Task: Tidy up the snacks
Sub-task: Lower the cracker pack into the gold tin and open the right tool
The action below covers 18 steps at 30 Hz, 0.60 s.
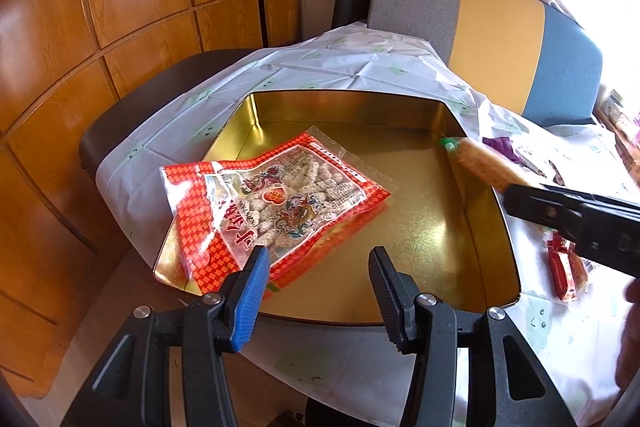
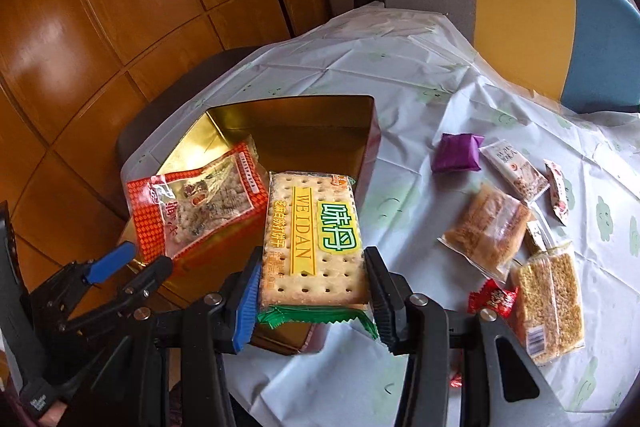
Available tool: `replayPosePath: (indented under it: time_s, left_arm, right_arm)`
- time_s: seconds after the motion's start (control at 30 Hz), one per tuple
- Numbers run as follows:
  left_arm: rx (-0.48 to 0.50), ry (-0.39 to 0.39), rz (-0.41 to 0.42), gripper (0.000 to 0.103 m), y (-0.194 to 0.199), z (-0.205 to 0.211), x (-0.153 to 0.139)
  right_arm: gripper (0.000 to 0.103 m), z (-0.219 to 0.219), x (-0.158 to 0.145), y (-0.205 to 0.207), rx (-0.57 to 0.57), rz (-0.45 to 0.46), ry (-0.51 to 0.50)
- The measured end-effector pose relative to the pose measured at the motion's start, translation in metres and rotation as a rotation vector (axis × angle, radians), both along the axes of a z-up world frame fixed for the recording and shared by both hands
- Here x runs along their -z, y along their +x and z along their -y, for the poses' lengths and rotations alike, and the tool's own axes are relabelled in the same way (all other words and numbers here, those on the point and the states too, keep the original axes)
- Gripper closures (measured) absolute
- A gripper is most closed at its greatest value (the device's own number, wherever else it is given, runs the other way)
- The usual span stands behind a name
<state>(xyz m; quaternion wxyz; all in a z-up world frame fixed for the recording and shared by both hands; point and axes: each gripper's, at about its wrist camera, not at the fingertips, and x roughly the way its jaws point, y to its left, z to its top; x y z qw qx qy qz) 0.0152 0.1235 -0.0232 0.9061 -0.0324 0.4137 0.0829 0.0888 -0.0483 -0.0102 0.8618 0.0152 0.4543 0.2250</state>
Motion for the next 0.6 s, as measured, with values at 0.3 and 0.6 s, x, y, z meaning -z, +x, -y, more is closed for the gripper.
replayPosePath:
  time_s: [0.3, 0.6]
  left_arm:
    - [-0.025, -0.007, -0.008, 0.05, 0.0, -0.01, 0.004]
    - [-0.052, 0.021, 0.024, 0.05, -0.002, -0.011, 0.003]
  right_arm:
    - [0.054, -0.036, 0.011, -0.005, -0.067, 0.0, -0.032]
    - [0.053, -0.036, 0.011, -0.021, -0.047, 0.055, -0.097]
